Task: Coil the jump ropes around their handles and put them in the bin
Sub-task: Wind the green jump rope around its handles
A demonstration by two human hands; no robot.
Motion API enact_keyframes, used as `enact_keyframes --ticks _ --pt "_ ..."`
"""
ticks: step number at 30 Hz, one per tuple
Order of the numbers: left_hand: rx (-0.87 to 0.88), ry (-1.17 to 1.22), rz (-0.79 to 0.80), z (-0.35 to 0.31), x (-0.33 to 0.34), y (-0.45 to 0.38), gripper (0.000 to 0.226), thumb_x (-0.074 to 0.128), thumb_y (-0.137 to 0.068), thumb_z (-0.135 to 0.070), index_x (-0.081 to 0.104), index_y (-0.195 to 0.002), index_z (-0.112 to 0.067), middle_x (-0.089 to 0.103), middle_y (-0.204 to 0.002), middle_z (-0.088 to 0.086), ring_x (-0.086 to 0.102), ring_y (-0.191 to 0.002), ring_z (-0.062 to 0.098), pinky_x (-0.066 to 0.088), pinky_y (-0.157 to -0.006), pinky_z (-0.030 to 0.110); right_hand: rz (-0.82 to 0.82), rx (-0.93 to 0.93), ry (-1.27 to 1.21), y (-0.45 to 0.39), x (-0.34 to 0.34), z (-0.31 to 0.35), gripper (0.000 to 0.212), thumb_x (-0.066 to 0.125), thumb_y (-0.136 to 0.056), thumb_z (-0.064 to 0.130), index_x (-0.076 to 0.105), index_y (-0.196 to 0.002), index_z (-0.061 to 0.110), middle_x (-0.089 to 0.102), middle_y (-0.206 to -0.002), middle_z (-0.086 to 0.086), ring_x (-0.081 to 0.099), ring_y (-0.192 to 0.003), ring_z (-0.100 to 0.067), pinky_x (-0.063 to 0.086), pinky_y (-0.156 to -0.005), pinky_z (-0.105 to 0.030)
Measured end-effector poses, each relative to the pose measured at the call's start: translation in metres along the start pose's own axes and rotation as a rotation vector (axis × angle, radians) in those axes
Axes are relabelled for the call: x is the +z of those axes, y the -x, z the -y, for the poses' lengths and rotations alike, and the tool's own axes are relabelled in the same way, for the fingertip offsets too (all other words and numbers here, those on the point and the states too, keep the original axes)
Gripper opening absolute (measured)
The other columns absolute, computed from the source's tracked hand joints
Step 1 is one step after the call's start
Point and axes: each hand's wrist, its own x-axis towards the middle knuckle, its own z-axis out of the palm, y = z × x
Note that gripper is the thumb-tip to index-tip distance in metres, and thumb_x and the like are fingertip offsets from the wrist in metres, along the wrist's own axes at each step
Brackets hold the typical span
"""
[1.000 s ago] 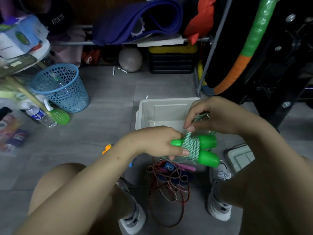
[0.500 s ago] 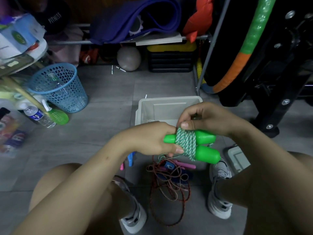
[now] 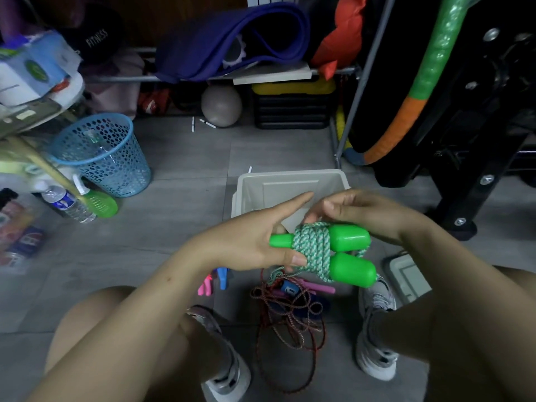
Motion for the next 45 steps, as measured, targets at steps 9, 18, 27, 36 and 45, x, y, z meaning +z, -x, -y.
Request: enact_keyframes --ticks 9,18,27,36,45 --pt "0.141 0.400 -0.128 0.006 -0.014 -0.002 0.055 0.057 -0.085 -0.013 0.044 -0.137 -0.026 0.069 -0.090 -0.009 0.063 -0.065 0.015 0.046 -0.050 0.026 0.067 -0.040 -0.676 -0.005 0.023 -0.011 0.102 0.061 -0.056 0.080 0.054 -0.125 0.005 0.063 -0.099 -0.015 0.060 -0.073 -0.024 0.042 -0.057 -0.029" --pt "0.088 0.485 -0.251 0.016 -0.015 -0.014 0.045 0.057 -0.084 -0.026 0.055 -0.127 -0.013 0.063 -0.068 0.012 0.048 -0.045 0.017 0.037 -0.044 0.021 0.086 -0.073 -0.710 -0.009 0.035 -0.024 0.098 0.012 -0.070 0.084 0.056 -0.131 0.022 0.061 -0.116 0.000 0.049 -0.080 -0.015 0.036 -0.065 -0.026" --pt "0.015 0.453 -0.484 0.008 0.001 -0.029 0.021 0.049 -0.098 -0.017 0.056 -0.085 -0.002 0.058 -0.052 0.002 0.047 -0.038 0.012 0.035 -0.037 0.019 -0.347 -0.147 -0.114 -0.009 0.069 -0.020 0.016 0.049 -0.097 0.022 0.063 -0.090 0.020 0.053 -0.061 0.015 0.039 -0.057 -0.004 0.034 -0.057 -0.016" --pt "-0.072 0.257 -0.566 0.013 0.007 -0.038 0.023 0.052 -0.097 -0.026 0.057 -0.081 -0.010 0.061 -0.060 0.005 0.049 -0.041 0.013 0.038 -0.043 0.022 -0.666 -0.080 0.476 -0.010 0.062 -0.016 0.005 0.069 -0.084 0.020 0.071 -0.087 0.017 0.069 -0.082 0.009 0.064 -0.082 -0.007 0.048 -0.077 -0.027" --pt "-0.057 0.222 -0.558 0.013 0.007 -0.034 0.018 0.054 -0.096 -0.028 0.056 -0.092 -0.011 0.067 -0.064 0.006 0.052 -0.045 0.016 0.040 -0.046 0.024 -0.489 0.090 0.166 -0.006 0.058 -0.003 0.026 0.054 -0.094 0.022 0.062 -0.071 0.013 0.060 -0.058 0.004 0.051 -0.042 -0.005 0.042 -0.046 -0.021"
